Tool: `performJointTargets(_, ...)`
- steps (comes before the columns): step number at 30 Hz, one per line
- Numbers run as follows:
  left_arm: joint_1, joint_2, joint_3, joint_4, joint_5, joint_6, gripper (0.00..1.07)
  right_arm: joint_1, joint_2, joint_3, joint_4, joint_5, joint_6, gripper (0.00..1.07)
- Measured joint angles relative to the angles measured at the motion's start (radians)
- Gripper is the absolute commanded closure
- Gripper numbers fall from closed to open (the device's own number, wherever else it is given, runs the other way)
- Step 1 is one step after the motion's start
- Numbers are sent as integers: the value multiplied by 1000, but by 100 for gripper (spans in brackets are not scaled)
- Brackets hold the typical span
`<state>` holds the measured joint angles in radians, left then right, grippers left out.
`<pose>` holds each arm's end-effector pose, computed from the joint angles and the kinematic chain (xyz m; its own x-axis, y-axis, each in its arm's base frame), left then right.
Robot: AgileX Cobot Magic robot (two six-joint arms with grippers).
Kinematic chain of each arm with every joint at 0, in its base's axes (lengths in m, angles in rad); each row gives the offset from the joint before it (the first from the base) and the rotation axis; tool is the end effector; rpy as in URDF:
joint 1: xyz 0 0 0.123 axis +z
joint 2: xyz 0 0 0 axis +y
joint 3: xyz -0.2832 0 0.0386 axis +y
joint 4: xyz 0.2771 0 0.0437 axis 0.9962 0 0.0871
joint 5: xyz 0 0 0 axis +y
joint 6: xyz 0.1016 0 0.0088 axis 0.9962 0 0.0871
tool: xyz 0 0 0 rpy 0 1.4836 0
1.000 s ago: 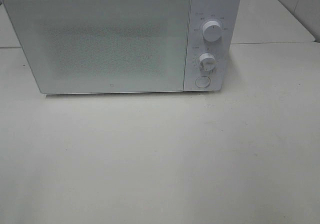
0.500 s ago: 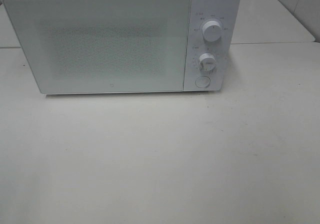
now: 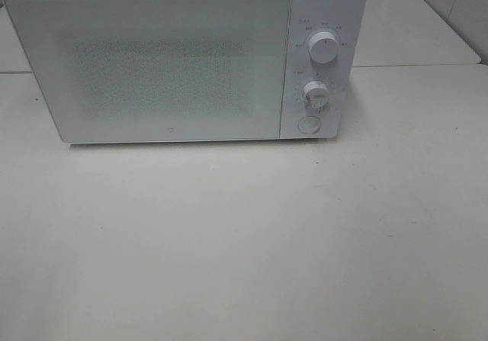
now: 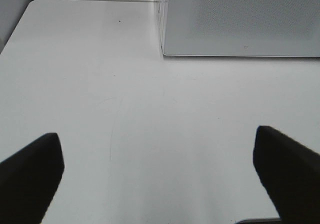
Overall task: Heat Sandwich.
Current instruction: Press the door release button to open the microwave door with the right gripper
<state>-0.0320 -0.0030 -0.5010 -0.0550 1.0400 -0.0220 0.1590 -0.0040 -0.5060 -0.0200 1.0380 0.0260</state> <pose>0.0298 -0.0058 0.2886 -0.4363 -0.0358 -0.8991 0.0530 0.9964 -0.0654 0.0292 0.0029 0.2903 -0.4234 -0.0519 -0.9044 -0.1362 0.9907 0.0070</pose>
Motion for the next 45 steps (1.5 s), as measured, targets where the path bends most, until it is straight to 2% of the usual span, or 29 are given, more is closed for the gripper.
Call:
performJointTargets(11, 0, 0, 0, 0, 0, 0, 9, 0, 0, -5, 0, -6, 0, 32)
performJointTargets(18, 0, 0, 0, 0, 0, 0, 9, 0, 28, -18, 1, -101, 0, 32)
performJointTargets(26, 0, 0, 0, 0, 0, 0, 9, 0, 196, -18, 3, -338, 0, 32)
performJointTargets(45, 0, 0, 0, 0, 0, 0, 9, 0, 565, -17, 3, -661, 27, 32)
